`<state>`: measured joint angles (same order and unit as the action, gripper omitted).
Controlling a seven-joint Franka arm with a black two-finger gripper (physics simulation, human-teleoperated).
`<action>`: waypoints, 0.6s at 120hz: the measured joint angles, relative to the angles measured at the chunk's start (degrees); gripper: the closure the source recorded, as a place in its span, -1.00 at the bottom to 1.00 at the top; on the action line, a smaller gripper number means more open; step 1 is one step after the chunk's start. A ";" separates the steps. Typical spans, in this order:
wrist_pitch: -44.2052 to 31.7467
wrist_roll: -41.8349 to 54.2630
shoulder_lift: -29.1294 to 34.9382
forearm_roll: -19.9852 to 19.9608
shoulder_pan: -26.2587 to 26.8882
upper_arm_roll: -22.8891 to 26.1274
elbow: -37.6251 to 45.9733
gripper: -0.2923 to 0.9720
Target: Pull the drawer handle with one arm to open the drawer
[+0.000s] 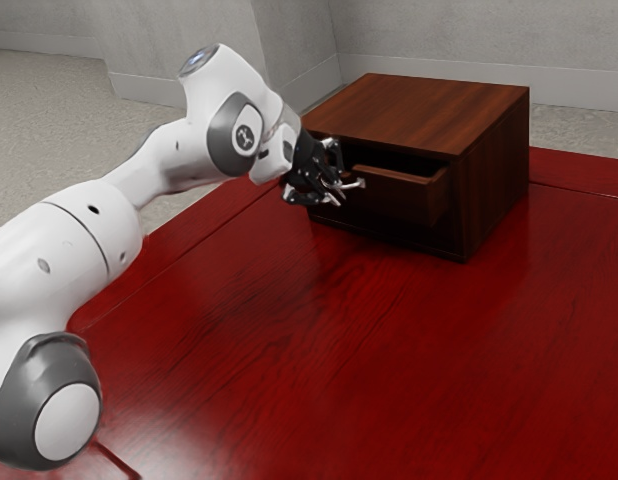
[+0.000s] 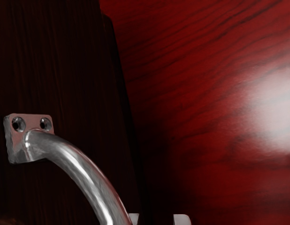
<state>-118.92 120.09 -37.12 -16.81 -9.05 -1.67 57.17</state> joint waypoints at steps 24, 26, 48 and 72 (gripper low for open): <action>0.39 -0.01 7.39 2.20 -0.25 0.14 9.72 0.72; 0.40 -0.01 7.83 2.30 -0.28 0.14 10.24 0.72; 0.41 0.06 13.67 2.72 0.46 -0.46 16.51 0.69; 0.40 0.22 18.58 2.83 0.53 -0.64 24.04 0.62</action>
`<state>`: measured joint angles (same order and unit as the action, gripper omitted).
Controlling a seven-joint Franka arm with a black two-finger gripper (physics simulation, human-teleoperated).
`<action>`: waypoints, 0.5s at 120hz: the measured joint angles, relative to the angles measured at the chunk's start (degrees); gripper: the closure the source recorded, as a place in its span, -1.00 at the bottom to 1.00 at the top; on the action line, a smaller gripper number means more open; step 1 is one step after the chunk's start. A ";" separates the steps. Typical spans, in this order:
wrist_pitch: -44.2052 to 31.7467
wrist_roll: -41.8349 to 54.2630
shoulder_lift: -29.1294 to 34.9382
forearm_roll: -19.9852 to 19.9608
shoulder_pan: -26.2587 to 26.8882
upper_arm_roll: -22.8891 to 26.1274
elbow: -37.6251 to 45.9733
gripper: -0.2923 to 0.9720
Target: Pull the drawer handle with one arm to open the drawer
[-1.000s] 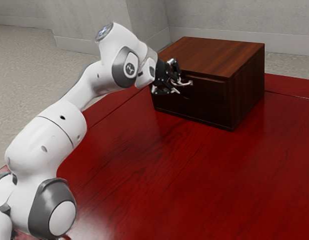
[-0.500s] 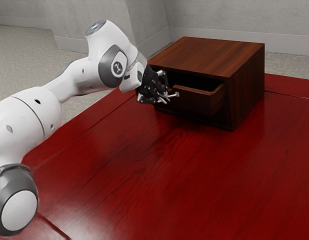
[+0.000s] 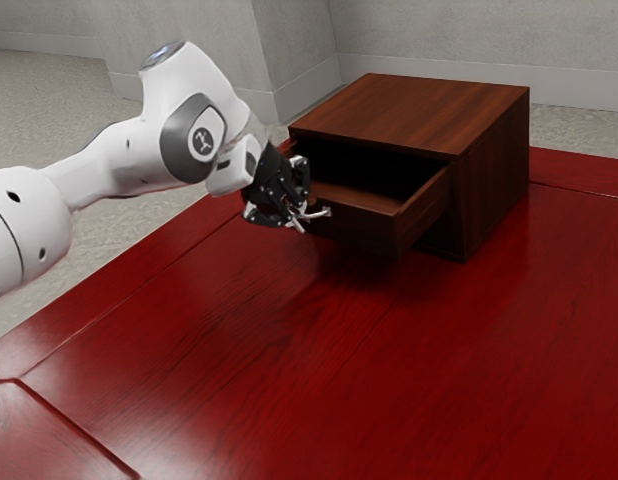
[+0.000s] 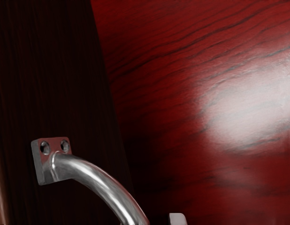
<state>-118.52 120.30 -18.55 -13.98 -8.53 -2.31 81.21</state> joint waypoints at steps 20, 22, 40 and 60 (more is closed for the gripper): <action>-0.28 0.22 3.74 -0.31 0.48 0.07 4.42 0.66; -0.34 0.26 4.12 -0.37 0.44 0.09 4.95 0.66; -0.54 0.48 8.75 -0.43 -0.21 0.02 10.35 0.73; 0.11 0.18 10.49 0.60 -0.44 -0.59 12.28 0.40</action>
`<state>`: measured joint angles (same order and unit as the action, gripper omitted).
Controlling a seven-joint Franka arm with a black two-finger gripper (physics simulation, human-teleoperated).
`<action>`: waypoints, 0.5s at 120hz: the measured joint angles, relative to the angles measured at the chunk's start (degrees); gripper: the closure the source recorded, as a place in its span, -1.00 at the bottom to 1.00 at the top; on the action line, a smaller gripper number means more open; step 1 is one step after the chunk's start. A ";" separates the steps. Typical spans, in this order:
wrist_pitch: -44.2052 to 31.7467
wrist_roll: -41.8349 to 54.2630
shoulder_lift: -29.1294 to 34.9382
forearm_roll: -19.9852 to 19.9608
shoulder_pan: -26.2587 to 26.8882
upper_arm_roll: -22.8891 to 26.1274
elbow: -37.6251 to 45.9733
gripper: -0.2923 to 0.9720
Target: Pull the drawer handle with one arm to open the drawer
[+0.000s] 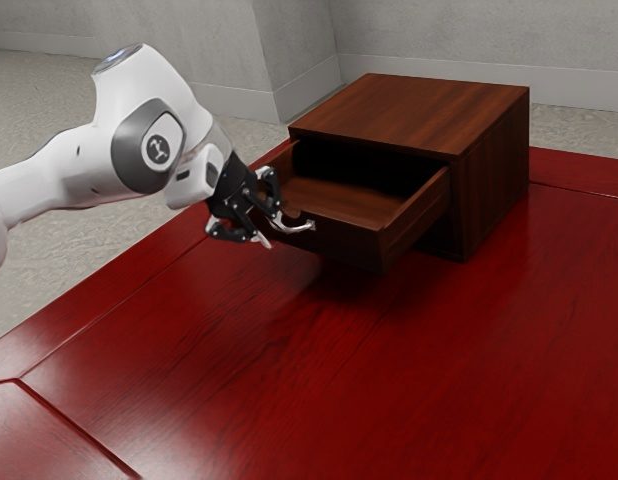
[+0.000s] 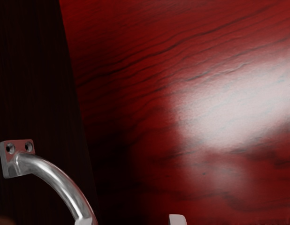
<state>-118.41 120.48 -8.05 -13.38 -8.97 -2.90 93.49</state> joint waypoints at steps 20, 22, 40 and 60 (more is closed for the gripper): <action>0.75 -0.38 1.50 0.70 -0.22 0.30 0.01 0.38; 1.02 -0.43 2.27 0.73 0.13 0.47 -0.05 0.36; 11.16 -4.77 8.07 6.84 5.28 1.71 -4.24 0.16; 29.85 -19.28 9.28 13.87 12.36 1.99 -10.29 -0.23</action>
<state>-88.56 101.20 1.22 0.49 3.40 -0.91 83.19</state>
